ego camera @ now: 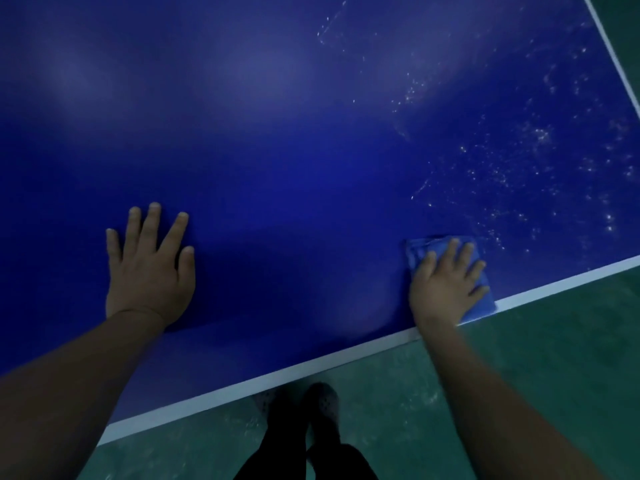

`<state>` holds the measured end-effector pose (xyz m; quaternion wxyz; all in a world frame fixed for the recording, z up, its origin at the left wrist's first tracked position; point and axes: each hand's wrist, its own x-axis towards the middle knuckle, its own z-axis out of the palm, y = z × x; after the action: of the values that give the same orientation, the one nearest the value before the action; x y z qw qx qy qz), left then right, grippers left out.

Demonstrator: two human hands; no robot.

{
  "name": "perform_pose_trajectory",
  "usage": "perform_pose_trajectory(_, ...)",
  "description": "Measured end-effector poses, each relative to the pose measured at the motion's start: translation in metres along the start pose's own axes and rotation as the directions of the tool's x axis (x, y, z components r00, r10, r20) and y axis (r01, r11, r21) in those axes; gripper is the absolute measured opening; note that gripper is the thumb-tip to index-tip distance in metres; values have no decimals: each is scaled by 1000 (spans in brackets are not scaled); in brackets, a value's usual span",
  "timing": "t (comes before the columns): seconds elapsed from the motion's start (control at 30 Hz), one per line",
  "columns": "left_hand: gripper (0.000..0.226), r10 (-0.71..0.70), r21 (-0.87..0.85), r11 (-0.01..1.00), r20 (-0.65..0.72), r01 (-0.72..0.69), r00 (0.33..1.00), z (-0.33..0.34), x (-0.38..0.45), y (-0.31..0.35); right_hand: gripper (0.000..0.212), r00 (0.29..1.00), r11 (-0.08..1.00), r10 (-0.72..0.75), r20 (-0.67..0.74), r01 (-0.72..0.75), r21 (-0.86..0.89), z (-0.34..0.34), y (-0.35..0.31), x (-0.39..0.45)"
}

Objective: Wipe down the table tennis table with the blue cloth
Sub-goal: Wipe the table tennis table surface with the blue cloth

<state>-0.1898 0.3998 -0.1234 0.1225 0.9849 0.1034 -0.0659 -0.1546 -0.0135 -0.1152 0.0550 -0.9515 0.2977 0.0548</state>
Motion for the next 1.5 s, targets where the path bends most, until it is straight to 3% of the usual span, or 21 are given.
perform_pose_trajectory(0.07,67,-4,-6,1000,-1,4,1000,0,-1,1,60,946,945,-325,-3,324,-35,11,-20,-43)
perform_pose_trajectory(0.13,67,-7,-1,1000,2,7,1000,-1,-1,0,59,683,680,-720,123,730,-77,17,-10,-83)
perform_pose_trajectory(0.2,67,-9,12,1000,11,9,1000,-1,0,0,58,513,509,-843,164,858,-65,13,19,-63)
perform_pose_trajectory(0.37,67,-8,6,1000,7,8,1000,0,0,2,68,958,953,-279,64,285,-105,-9,69,55)
perform_pose_trajectory(0.47,67,-6,-5,1000,12,6,1000,-1,0,3,62,1000,1000,12,19,-12,-6,-14,33,53)
perform_pose_trajectory(0.53,68,-5,8,1000,14,5,1000,-1,-1,3,60,987,987,-161,20,162,-10,-6,-4,20)
perform_pose_trajectory(0.57,68,-5,12,1000,12,5,1000,-1,-2,2,60,932,931,-361,28,362,-34,1,-17,-3)
perform_pose_trajectory(0.63,67,-3,5,1000,0,3,1000,-1,-2,2,59,634,629,-763,122,773,-84,12,-26,-36)
perform_pose_trajectory(0.7,67,2,10,1000,-4,-2,1000,0,-1,1,58,334,332,-920,202,942,-45,6,-30,-7)
perform_pose_trajectory(0.73,66,3,12,1000,-7,-3,1000,1,-1,1,58,297,290,-932,207,955,-66,3,-35,20)
perform_pose_trajectory(0.77,67,2,12,1000,-10,-2,1000,1,0,1,60,359,346,-916,179,933,-98,0,-42,50)
perform_pose_trajectory(0.87,67,1,12,1000,4,-1,1000,1,1,1,65,848,847,-525,67,529,-55,-13,-66,124)
perform_pose_trajectory(0.93,66,-1,14,1000,5,1,1000,1,0,0,63,968,968,-249,40,249,7,-13,-85,121)
perform_pose_trajectory(1.0,66,1,18,1000,-1,-1,1000,2,0,-1,61,907,907,-421,7,421,-27,0,-98,80)
perform_pose_trajectory(1.1,65,1,28,1000,4,-1,1000,2,-1,-1,58,428,422,-893,141,904,-68,14,-81,21)
perform_pose_trajectory(1.13,65,1,25,1000,3,-1,1000,2,0,-1,60,350,342,-922,165,937,-75,11,-74,31)
perform_pose_trajectory(1.2,65,5,18,1000,4,-5,1000,2,2,-1,65,572,565,-815,99,820,-88,2,-65,79)
perform_pose_trajectory(1.27,65,9,21,1000,8,-10,1000,2,3,-2,66,877,875,-476,71,480,-61,-11,-62,120)
perform_pose_trajectory(1.3,65,8,18,1000,7,-9,1000,2,3,-2,64,935,936,-344,81,348,-45,-15,-64,129)
perform_pose_trajectory(1.4,65,13,0,1000,3,-13,1000,4,3,-3,63,902,900,-426,69,430,-73,-9,-88,105)
perform_pose_trajectory(1.5,65,12,0,1000,-1,-12,1000,4,2,-3,65,653,650,-745,134,756,-74,3,-111,54)
